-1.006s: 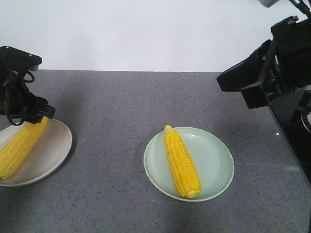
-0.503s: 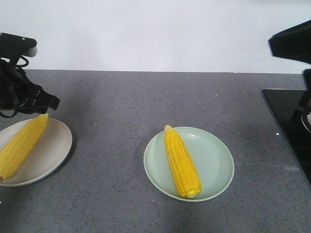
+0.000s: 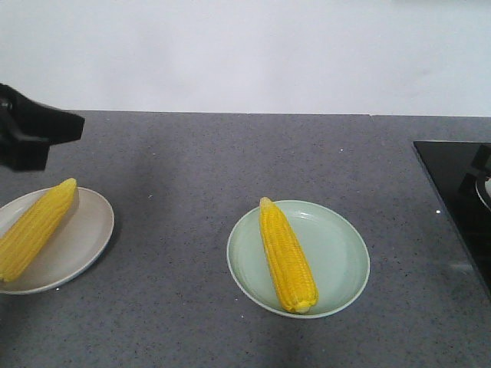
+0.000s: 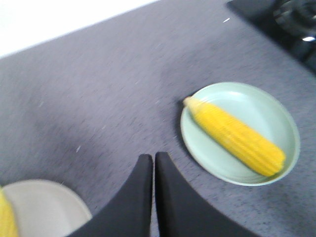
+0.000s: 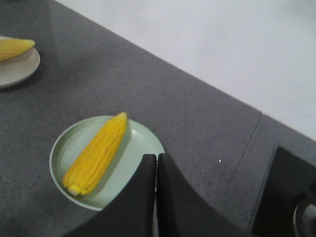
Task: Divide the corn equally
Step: 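Open the left gripper and withdraw it from the beige plate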
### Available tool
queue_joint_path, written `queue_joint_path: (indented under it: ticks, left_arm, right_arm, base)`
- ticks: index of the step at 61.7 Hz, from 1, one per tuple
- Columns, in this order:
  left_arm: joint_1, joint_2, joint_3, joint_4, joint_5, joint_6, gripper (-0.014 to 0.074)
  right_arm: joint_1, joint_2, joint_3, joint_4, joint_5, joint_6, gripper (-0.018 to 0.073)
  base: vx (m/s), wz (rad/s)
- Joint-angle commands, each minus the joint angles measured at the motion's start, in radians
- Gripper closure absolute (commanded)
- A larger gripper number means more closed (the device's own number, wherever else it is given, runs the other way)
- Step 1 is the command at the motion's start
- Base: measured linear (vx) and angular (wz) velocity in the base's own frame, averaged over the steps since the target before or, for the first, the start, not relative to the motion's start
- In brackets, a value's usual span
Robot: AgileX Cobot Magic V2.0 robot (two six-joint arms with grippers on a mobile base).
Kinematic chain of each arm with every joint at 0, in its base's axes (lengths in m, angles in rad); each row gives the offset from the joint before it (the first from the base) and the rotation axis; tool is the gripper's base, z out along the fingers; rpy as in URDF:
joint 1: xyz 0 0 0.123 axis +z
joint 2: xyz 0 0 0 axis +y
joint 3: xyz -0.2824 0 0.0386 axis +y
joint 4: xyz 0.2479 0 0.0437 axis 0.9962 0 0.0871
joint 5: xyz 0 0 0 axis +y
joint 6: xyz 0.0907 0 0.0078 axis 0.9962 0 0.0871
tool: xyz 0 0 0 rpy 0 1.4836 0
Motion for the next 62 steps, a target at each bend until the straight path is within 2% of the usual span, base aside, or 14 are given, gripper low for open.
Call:
queue_joint_path:
  ticks: [1, 11, 22, 62]
  left_arm:
    - [0.0, -0.102, 0.108, -0.162, -0.12, 0.137, 0.0604]
    - [0.0, -0.223, 0.388, -0.26, -0.237, 0.276, 0.0604]
    - [0.0, -0.298, 0.568, -0.313, -0.351, 0.292, 0.0604]
    - [0.0, -0.319, 0.578, -0.315, -0.332, 0.292, 0.0603]
  right_arm:
    - [-0.007, -0.09, 0.146, -0.002, -0.159, 0.031, 0.0566]
    - [-0.007, -0.209, 0.357, -0.003, -0.238, 0.082, 0.0566]
    - [-0.007, -0.266, 0.436, -0.003, -0.232, 0.083, 0.0566]
    - [-0.007, -0.272, 0.437, 0.007, -0.225, 0.083, 0.0566]
  base:
    - [0.0, 0.0]
    - [0.0, 0.0]
    - [0.0, 0.0]
    - [0.0, 0.0]
